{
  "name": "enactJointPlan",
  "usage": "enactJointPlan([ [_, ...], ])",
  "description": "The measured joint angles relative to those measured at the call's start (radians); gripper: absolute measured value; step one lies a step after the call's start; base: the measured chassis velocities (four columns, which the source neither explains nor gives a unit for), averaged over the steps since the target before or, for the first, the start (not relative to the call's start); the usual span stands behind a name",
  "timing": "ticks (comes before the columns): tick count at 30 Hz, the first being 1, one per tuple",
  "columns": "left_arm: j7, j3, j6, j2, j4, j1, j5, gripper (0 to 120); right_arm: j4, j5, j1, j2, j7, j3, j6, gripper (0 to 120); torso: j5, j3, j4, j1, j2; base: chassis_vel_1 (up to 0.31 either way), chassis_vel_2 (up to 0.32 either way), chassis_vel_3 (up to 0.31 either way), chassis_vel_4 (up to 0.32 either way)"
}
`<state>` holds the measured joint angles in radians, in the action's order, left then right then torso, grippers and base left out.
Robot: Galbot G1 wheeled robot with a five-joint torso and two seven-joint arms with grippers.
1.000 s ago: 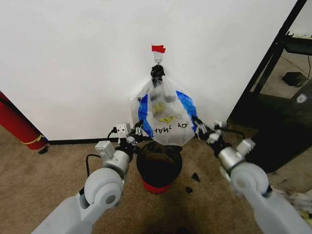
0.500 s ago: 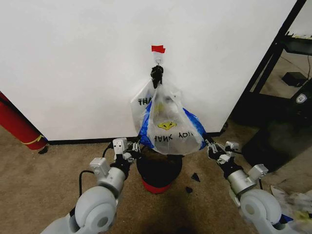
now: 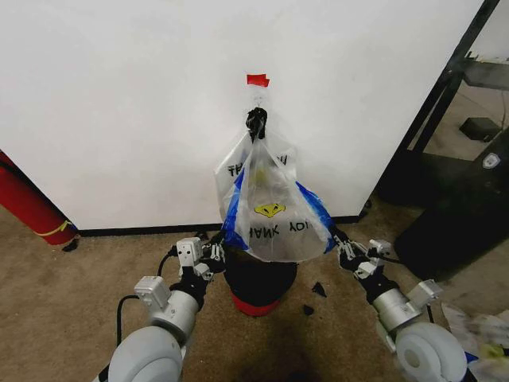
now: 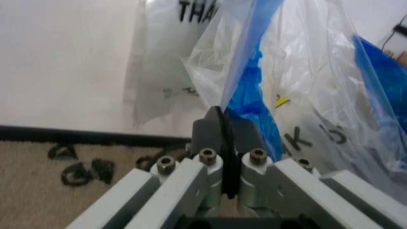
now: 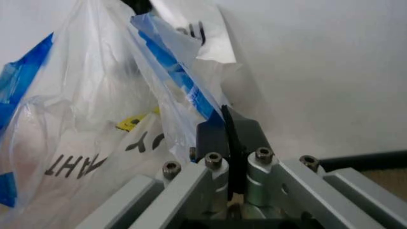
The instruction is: Pick up the garbage bag from the wall and place it over the trash bin.
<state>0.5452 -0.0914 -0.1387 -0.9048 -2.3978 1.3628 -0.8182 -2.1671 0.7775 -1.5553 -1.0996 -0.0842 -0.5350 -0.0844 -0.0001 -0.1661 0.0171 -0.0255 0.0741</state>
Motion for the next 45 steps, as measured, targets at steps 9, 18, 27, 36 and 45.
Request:
enactJointPlan([
  [9,-0.017,0.0,0.022,0.016,0.0,0.054,0.044,0,-0.006,-0.029,-0.068,-0.011,-0.016,-0.004,0.02,0,0.0001,0.0,0.0,0.0,0.0,0.0,0.0,0.0,0.0],
  [18,-0.042,-0.02,0.062,0.026,-0.058,-0.023,0.055,0,-0.118,0.004,-0.042,-0.001,0.016,-0.029,0.029,0,0.0,0.0,0.0001,0.0,0.0,0.0,0.0,0.0,0.0],
  [27,-0.066,-0.051,0.092,0.07,-0.102,-0.119,0.02,0,-0.239,0.122,0.085,0.05,0.078,-0.051,-0.022,0,0.0,0.0,-0.0001,0.0,0.0,0.0,0.0,0.0,0.0],
  [36,-0.054,-0.114,0.068,0.089,-0.105,-0.142,-0.037,0,-0.274,0.273,0.153,0.09,0.131,-0.077,-0.07,0,-0.0001,0.0,0.0,0.0,0.0,0.0,0.0,0.0,0.0],
  [45,-0.032,-0.119,0.056,0.091,-0.105,-0.114,-0.053,0,-0.258,0.262,0.161,0.043,0.141,0.009,-0.082,0,0.0001,0.0,0.0,0.0,0.0,0.0,0.0,0.0,0.0],
])
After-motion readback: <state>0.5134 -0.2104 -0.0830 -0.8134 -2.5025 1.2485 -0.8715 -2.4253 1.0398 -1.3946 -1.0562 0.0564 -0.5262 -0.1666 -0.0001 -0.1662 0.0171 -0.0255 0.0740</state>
